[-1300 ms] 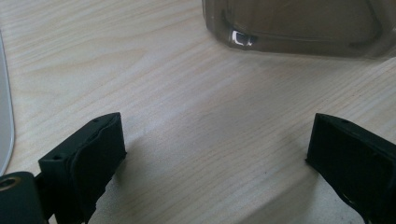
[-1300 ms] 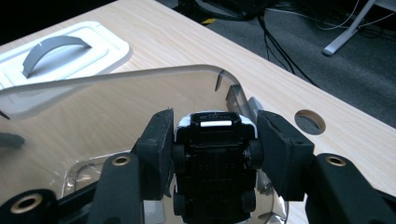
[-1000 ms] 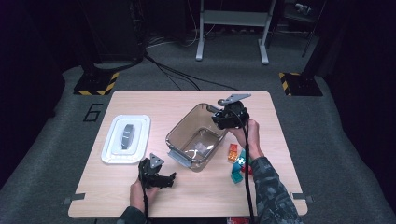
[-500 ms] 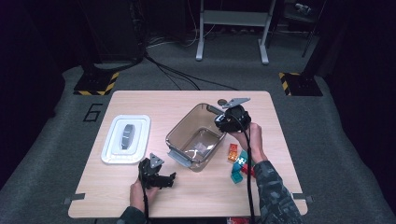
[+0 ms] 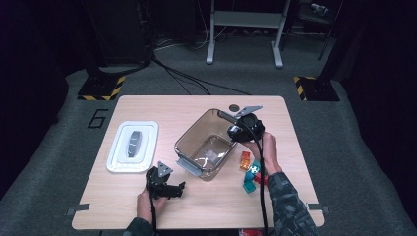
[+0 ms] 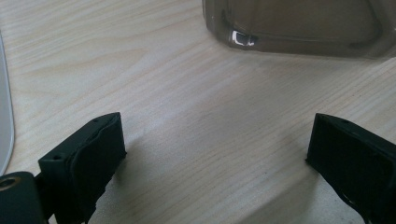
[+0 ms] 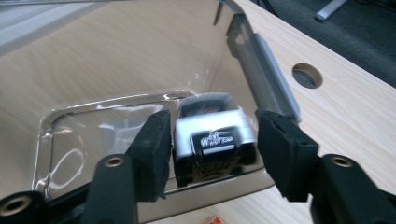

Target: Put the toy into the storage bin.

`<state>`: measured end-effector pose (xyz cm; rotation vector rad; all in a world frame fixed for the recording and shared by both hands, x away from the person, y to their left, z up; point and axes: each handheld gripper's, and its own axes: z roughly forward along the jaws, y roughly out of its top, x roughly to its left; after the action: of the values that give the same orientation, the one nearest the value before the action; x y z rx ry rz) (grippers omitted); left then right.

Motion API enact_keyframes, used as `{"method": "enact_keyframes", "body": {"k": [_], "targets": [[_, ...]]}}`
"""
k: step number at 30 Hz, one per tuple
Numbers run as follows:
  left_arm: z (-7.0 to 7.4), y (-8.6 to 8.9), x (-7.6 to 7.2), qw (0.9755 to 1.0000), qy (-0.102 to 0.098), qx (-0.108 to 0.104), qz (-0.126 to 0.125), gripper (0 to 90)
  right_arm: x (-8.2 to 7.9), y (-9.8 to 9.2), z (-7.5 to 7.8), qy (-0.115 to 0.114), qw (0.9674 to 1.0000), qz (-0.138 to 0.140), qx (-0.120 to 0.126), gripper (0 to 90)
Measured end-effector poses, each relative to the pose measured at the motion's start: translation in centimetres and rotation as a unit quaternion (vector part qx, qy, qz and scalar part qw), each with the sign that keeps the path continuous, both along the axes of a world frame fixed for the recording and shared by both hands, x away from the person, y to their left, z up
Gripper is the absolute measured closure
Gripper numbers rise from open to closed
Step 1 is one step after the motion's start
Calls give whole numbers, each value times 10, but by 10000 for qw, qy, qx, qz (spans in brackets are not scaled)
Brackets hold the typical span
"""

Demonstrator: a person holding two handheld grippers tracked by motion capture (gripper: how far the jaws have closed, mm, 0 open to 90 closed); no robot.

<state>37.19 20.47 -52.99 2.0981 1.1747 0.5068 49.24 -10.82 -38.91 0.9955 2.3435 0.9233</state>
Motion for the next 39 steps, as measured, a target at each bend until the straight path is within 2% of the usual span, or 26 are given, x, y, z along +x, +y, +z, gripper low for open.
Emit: {"method": "enact_keyframes", "body": {"k": [2, 3, 5, 7, 10, 13, 17, 26, 31, 39], "targets": [[0, 0, 0, 10000, 1, 1, 1, 40, -3, -2, 3, 109, 9998, -121, 107, 358], [0, 0, 0, 10000, -3, 0, 4, 40, -2, -3, 4, -31, 9999, -45, 128, 334], [0, 0, 0, 10000, -3, -1, 3, 41, -6, -6, 8, 27, 9996, -132, 266, 273], [0, 0, 0, 10000, 2, -11, 12, 41, -9, -9, 11, -52, 9994, -124, 333, 211], [0, 0, 0, 10000, -5, 1, 7, 41, -13, -16, 14, -44, 9988, -131, 462, 149], [0, 0, 0, 10000, -6, 1, 6, 41, -19, -25, 16, 7, 9977, -156, 653, 128], [0, 0, 0, 10000, -5, 4, 6, 41, -26, -37, 15, 37, 9970, -177, 747, 87], [0, 0, 0, 10000, -6, 1, 7, 41, -43, -63, -8, 435, 9970, -284, 567, 3], [0, 0, 0, 10000, -6, 2, 7, 41, -53, -78, -23, 580, 9952, -470, 630, 6], [0, 0, 0, 10000, -6, 1, 8, 41, -76, -98, -53, 859, 9929, -614, 539, 0]]}}
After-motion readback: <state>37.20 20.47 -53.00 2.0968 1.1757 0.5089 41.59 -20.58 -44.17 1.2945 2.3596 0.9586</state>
